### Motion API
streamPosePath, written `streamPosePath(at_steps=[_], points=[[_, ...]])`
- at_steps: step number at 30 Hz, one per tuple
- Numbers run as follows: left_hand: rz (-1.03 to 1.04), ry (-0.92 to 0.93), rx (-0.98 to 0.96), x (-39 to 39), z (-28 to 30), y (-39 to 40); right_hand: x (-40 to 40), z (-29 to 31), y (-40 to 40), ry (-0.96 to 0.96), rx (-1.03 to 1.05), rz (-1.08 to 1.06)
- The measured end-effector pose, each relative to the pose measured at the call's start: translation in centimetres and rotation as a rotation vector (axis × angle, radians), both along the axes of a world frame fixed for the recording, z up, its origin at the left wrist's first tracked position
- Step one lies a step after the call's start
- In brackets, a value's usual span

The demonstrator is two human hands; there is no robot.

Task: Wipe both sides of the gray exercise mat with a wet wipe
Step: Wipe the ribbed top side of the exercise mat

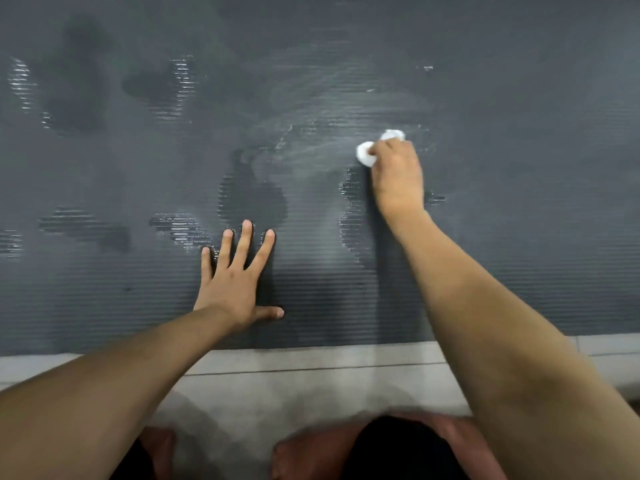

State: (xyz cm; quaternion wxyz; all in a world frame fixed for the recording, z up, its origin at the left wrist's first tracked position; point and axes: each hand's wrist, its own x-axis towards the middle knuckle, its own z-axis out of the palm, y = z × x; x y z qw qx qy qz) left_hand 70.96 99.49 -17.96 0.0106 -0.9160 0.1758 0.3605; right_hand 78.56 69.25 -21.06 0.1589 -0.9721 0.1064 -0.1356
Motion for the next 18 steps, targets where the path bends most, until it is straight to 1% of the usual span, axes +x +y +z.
streamPosePath(at_steps=[1, 3, 4, 5, 6, 7, 9, 10, 11, 13, 15, 16, 17, 18], points=[[-0.002, -0.001, 0.006, 0.0, 0.0, 0.0, -0.9, 0.4, -3.4, 0.055, 0.007, -0.14], [-0.002, -0.001, 0.009, 0.0, -0.1, -0.1, -2.6, 0.9, -8.0, 0.053, 0.079, -0.379], [0.002, -0.005, 0.005, 0.0, -0.2, -0.1, -2.7, 1.1, -7.9, 0.036, 0.117, -0.45], [0.005, -0.001, 0.004, 0.0, -0.2, -0.2, -2.4, 1.2, -6.2, 0.032, 0.159, -0.488], [0.005, 0.008, 0.007, 0.0, -0.1, -0.2, -2.0, 0.9, -3.3, 0.014, 0.19, -0.465], [0.007, 0.01, 0.009, 0.0, -0.1, -0.2, -1.7, 0.9, 0.4, 0.021, 0.198, -0.374], [0.01, 0.004, 0.016, 0.1, 0.0, -0.2, -2.0, 0.8, 8.8, 0.052, 0.229, -0.059], [0.008, 0.008, 0.022, 0.1, 0.0, -0.2, -2.6, 0.7, 12.4, 0.073, 0.258, 0.067], [0.002, 0.008, 0.026, 0.1, 0.0, -0.2, -3.2, 0.5, 14.6, 0.089, 0.293, 0.154], [-0.002, 0.008, 0.029, 0.1, -0.1, -0.2, -3.4, 0.0, 14.3, 0.069, 0.272, 0.274], [0.003, 0.015, 0.023, 0.1, -0.1, -0.1, -2.9, 0.5, 10.1, 0.062, 0.187, 0.308], [0.004, 0.022, 0.017, 0.2, -0.1, -0.1, -2.9, 0.8, 7.2, 0.08, 0.136, 0.261], [0.008, 0.027, 0.008, 0.2, -0.1, -0.1, -2.8, 0.9, 3.9, 0.066, 0.079, 0.145], [0.012, 0.028, 0.001, 0.2, -0.2, 0.0, -2.8, 0.7, 0.2, 0.026, 0.054, -0.026]])
